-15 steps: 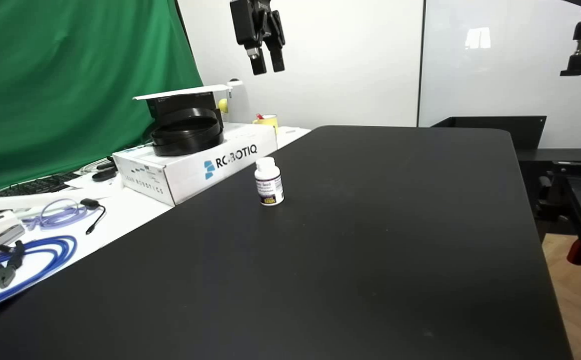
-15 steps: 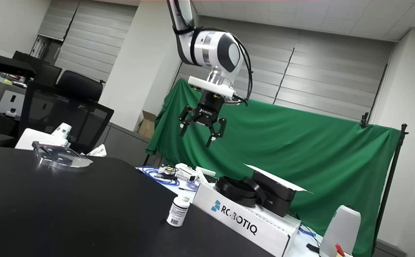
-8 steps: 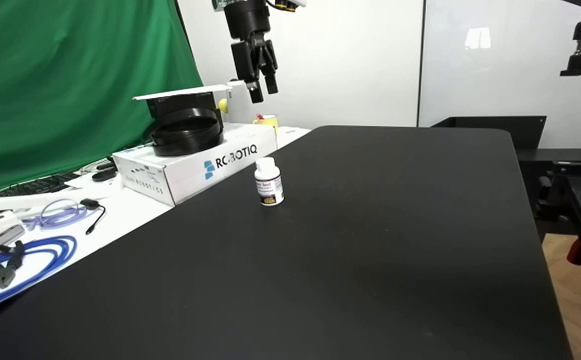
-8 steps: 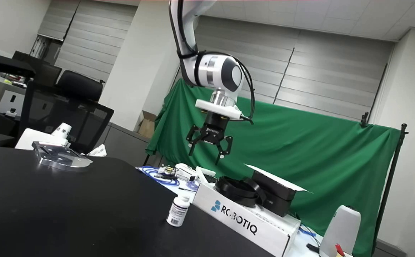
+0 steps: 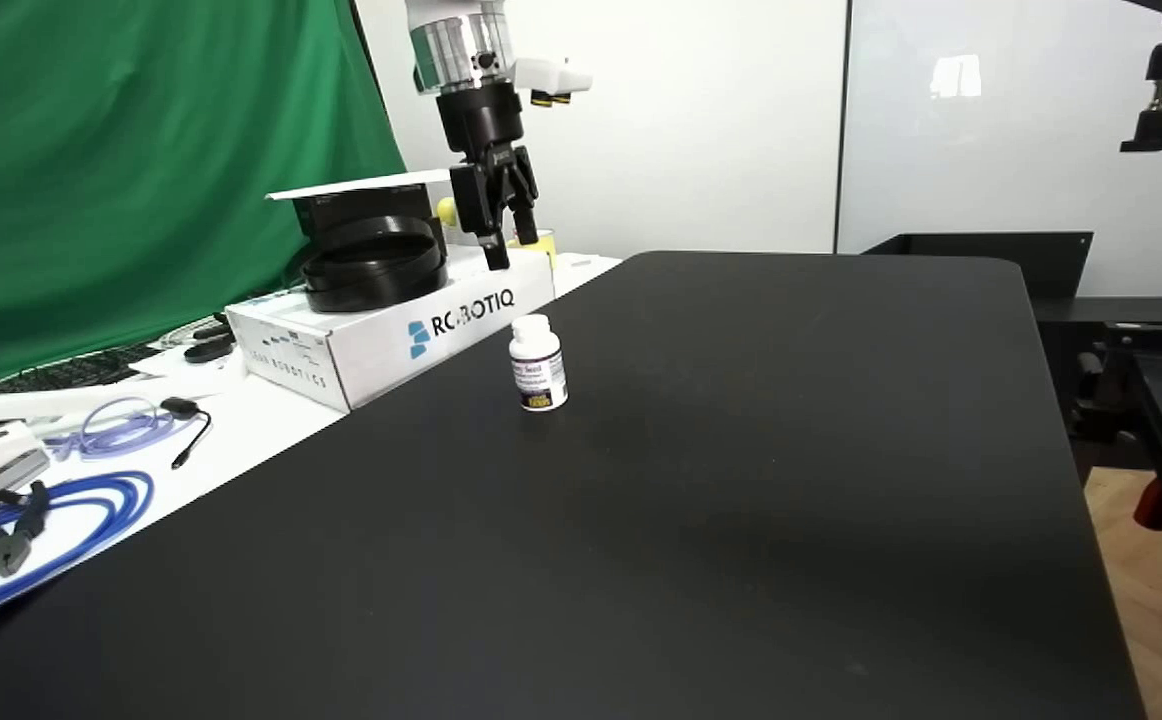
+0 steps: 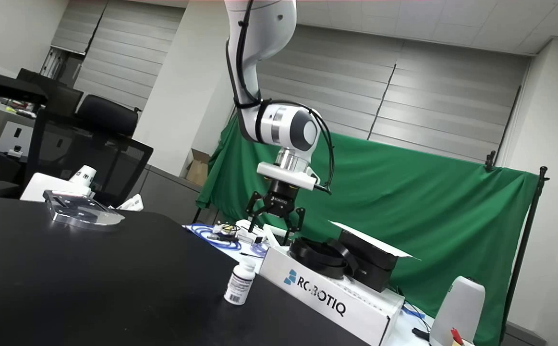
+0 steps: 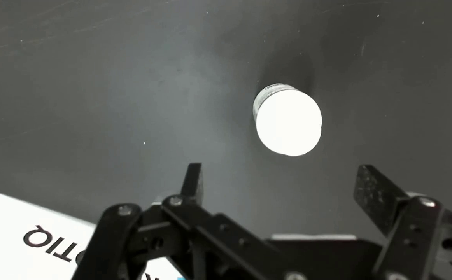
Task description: Move the bottle backward
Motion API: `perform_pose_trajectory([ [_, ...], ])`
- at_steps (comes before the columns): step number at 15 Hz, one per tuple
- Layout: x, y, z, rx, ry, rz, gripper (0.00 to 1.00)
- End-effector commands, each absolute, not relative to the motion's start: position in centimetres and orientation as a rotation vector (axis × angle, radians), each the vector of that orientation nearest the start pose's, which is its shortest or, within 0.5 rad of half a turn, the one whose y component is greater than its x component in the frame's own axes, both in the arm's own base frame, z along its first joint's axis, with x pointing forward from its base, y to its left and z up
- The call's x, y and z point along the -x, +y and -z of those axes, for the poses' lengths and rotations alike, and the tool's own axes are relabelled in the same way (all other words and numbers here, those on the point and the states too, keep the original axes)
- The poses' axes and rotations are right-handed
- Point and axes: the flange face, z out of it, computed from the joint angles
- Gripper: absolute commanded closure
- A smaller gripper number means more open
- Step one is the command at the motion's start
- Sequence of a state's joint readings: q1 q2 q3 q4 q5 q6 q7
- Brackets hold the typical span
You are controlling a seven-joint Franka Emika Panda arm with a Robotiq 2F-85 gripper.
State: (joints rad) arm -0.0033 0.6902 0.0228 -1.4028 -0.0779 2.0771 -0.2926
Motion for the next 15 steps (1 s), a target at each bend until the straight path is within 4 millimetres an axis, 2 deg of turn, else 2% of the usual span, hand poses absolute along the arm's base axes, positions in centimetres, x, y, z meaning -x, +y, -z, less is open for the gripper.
perform_pose_trajectory([
  [1,-72.9,1.2,-28.6,3.132,-0.503,-0.024,0.0],
  [9,-72.1,2.3,-25.9,3.112,-0.52,-0.058,0.0],
  [15,-70.9,1.9,-24.5,3.101,-0.484,-0.117,0.0],
])
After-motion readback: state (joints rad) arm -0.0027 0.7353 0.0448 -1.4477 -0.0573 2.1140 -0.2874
